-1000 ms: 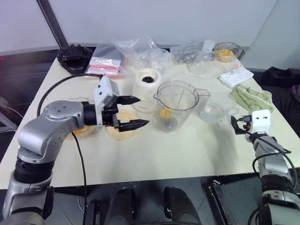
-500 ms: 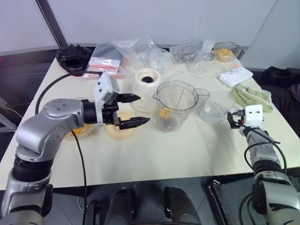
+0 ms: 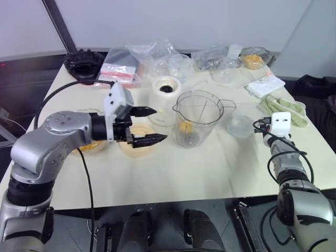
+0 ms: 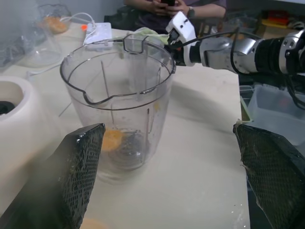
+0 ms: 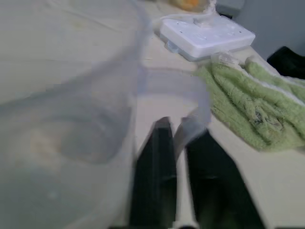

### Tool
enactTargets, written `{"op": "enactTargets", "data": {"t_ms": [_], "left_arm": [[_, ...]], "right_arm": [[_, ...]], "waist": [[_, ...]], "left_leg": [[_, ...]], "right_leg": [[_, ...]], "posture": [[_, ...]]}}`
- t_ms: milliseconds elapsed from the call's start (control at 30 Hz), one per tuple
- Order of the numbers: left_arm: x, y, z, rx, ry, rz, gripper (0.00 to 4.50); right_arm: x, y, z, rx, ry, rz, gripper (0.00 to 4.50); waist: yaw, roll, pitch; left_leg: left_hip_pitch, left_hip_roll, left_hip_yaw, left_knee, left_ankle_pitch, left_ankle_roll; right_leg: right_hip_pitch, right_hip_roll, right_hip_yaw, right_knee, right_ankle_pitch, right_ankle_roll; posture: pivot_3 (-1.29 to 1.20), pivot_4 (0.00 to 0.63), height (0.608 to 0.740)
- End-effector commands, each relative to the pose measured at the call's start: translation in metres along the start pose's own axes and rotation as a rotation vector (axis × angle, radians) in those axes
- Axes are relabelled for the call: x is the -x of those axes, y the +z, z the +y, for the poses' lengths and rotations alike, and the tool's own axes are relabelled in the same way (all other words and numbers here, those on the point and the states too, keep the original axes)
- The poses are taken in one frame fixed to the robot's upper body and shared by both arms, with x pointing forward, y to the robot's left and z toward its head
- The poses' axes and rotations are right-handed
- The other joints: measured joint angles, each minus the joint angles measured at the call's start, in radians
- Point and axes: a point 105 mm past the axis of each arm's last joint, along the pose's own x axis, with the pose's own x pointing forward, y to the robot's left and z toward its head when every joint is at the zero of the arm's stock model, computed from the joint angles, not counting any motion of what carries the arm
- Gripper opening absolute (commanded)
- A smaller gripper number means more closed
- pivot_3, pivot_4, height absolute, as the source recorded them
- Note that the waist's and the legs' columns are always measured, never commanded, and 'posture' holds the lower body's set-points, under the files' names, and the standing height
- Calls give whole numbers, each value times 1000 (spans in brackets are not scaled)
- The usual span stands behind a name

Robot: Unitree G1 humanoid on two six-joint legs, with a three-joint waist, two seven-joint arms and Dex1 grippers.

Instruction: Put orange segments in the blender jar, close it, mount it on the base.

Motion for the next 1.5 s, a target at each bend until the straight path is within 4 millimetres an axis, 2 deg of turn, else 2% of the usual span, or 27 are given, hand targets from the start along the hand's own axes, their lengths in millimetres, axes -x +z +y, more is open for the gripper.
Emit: {"op": "enactTargets", "data": {"t_ms": [33, 167, 333, 467, 567, 733, 800, 933, 1100, 1267, 1500], "left_arm": [[6, 12, 0, -39, 10, -19, 4500], [9, 13, 1, -35, 13, -12, 4500], [14, 13, 9, -47, 39, 13, 4500], [19, 20, 14, -48, 35, -7, 4500], [21, 26, 18, -46, 37, -37, 4500], [22, 31, 23, -44, 51, -64, 4500], [21, 29, 23, -44, 52, -63, 4500], [21, 29, 23, -33, 55, -77, 4500], [24, 25, 25, -13, 74, -76, 4500], [27, 18, 29, 9, 96, -65, 4500], [26, 14, 32, 20, 101, -59, 4500]], "right_arm": [[1, 0, -10, -31, -40, 3, 40], [1, 4, -7, -12, -25, -19, 40], [-8, 44, -11, 50, -4, -109, 40], [-14, 107, -15, 132, 35, -238, 40], [-14, 152, -14, 193, 62, -326, 40], [-11, 208, -9, 229, 110, -424, 40], [-9, 225, -5, 239, 125, -452, 40], [-2, 247, 11, 271, 200, -517, 40], [13, 266, 35, 326, 303, -601, 40], [32, 281, 50, 367, 373, -666, 40], [49, 278, 64, 448, 438, -666, 40]], "waist": [[6, 0, 0], [1, 0, 0], [-1, 1, 1], [0, 9, 8], [-1, 10, 11], [-3, 9, 11], [-2, 9, 11], [0, 9, 11], [1, 9, 12], [1, 9, 12], [5, 9, 12]], "left_leg": [[0, 0, -1, 0, 0, 0], [0, 0, -1, 0, 0, 0], [0, 0, -1, 0, 0, 0], [0, -1, 0, 0, 0, 0], [-2, -1, 0, -1, 0, 0], [-1, -1, 2, -11, 1, -1], [-1, -1, 2, -14, 1, -1], [-2, 0, 2, -17, 1, -1], [-3, -1, 4, -16, 1, -1], [-3, -1, 4, -16, 1, -2], [-3, -1, 4, -14, 2, -2]], "right_leg": [[1, 0, 0, 0, 0, 0], [1, 0, 0, -1, 0, 0], [1, 0, 0, -1, 0, 0], [0, 0, 0, -1, 0, 0], [-3, -1, 1, -1, 0, 0], [-7, 1, 2, -1, -2, 3], [-9, 2, 2, 0, -2, 4], [-11, 2, 2, 0, -2, 4], [-11, 0, 2, 0, -2, 4], [-11, 0, 2, 0, -2, 4], [-11, 0, 2, 0, -2, 4]], "posture": [[0, 150, 740], [0, 150, 740], [0, 150, 740], [0, 150, 740], [0, 150, 740], [0, 150, 740], [0, 150, 740], [0, 150, 740], [0, 150, 740], [0, 150, 740], [0, 150, 740]]}}
